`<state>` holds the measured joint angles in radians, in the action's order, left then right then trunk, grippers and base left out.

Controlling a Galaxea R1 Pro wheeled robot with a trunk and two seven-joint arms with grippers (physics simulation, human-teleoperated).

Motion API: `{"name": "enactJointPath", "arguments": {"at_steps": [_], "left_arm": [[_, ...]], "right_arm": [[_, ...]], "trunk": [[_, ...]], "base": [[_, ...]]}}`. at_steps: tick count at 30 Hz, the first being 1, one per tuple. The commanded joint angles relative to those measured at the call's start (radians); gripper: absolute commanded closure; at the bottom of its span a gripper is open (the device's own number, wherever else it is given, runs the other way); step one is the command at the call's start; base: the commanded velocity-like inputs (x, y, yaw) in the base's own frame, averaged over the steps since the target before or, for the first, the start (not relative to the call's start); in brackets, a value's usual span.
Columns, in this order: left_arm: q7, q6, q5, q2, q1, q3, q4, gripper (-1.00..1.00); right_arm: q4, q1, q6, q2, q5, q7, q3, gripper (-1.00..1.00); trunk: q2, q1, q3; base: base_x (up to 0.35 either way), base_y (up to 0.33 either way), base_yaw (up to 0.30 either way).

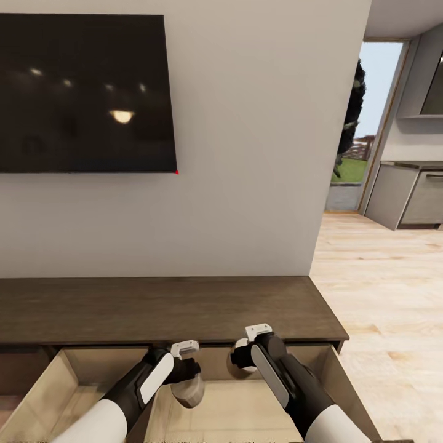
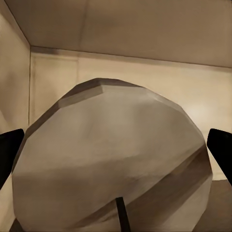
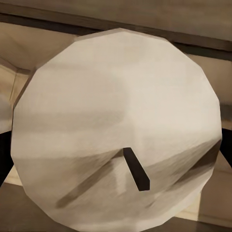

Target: Place each of the two pumpkins and all three candles from the living room inside a cabinet in the living room (use any cabinet), then make sure every cabinet is closed, and position the cauldron so it is next to a table in the living room.

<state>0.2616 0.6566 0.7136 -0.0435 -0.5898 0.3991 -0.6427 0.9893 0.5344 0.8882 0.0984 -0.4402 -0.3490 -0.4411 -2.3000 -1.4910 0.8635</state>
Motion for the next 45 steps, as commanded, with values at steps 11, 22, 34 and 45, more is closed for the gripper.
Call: {"name": "enactJointPath", "arguments": {"at_steps": [11, 22, 34, 45], "left_arm": [[0.010, 0.001, 0.010, 0.001, -0.001, 0.004, -0.002, 1.00], [0.013, 0.001, 0.009, 0.001, -0.001, 0.005, -0.001, 1.00], [0.024, -0.004, 0.007, -0.002, -0.001, 0.006, -0.001, 1.00], [0.023, -0.064, 0.009, -0.001, -0.001, 0.006, -0.002, 1.00]], "right_arm": [[0.000, 0.001, 0.002, 0.003, -0.016, -0.012, -0.002, 1.00], [0.000, 0.001, 0.002, 0.003, -0.017, -0.009, -0.002, 1.00], [0.000, 0.001, -0.003, 0.006, -0.016, 0.008, -0.005, 1.00], [-0.093, 0.001, -0.085, 0.062, -0.006, 0.000, -0.016, 1.00]], "trunk": [[-0.078, -0.042, 0.036], [-0.155, -0.084, 0.070], [-0.201, -0.111, 0.112], [-0.202, -0.112, 0.119]], "base": [[0.000, 0.000, 0.000], [0.000, 0.000, 0.000], [0.000, 0.000, 0.000], [0.000, 0.000, 0.000]]}}
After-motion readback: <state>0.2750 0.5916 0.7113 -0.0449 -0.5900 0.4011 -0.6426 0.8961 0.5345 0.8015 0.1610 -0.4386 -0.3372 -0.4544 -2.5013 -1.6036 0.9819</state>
